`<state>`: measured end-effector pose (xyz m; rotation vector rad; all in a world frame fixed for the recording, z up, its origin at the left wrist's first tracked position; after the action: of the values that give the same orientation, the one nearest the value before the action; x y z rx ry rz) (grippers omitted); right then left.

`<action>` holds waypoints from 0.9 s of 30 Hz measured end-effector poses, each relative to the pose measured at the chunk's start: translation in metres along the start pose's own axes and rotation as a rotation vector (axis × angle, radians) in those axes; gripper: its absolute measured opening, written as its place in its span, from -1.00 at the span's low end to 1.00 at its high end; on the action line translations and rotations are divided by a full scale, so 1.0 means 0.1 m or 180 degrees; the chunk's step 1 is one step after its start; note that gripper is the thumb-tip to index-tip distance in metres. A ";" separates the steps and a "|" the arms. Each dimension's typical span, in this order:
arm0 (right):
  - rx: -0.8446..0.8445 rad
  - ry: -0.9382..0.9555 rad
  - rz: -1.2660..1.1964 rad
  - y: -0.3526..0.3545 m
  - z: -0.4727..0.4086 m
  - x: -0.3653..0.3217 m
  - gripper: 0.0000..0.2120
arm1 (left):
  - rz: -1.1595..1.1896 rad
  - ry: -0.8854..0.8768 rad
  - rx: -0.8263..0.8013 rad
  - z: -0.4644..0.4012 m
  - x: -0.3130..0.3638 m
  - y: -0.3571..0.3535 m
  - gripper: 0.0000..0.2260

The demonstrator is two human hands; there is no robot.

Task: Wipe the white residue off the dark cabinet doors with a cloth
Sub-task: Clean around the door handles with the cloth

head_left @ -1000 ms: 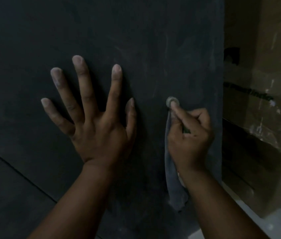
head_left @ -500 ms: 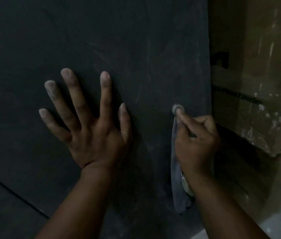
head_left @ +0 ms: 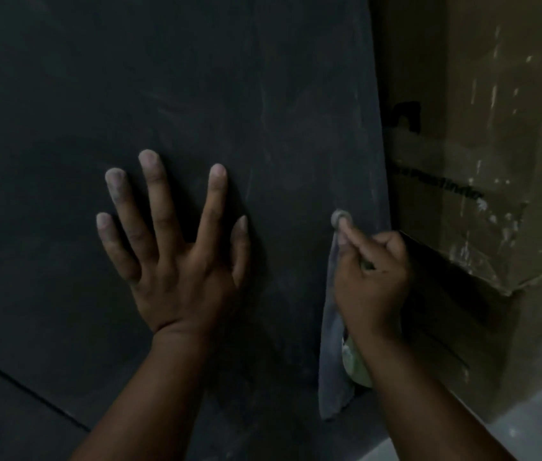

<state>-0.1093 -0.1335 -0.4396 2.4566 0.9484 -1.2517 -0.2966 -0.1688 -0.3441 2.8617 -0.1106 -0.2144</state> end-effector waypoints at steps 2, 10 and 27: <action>0.0141 -0.0101 -0.0025 -0.02 -0.20 -0.07 -0.77 | -0.0004 0.0004 -0.0019 0.00 0.01 -0.02 -0.44; -0.0126 0.1261 0.0162 -0.15 -0.20 -0.25 -0.70 | -0.0008 0.0078 -0.0036 0.02 0.03 -0.05 -0.43; 0.0242 -0.0194 0.0344 0.11 -0.16 0.39 -0.80 | 0.0007 0.0200 -0.0035 -0.06 0.20 -0.07 -0.46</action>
<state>-0.0760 -0.1171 -0.4617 2.4747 0.7550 -1.3408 -0.2754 -0.1623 -0.3430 2.8540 -0.0999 -0.1241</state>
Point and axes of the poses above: each hand's wrist, its own z-axis away from the middle knuckle, its own y-axis out of the back of the hand, x = y × z, the point moved 3 cm from there along -z, towards the middle knuckle, and after that the axes turned 14 degrees about z, right-handed, at the moved point
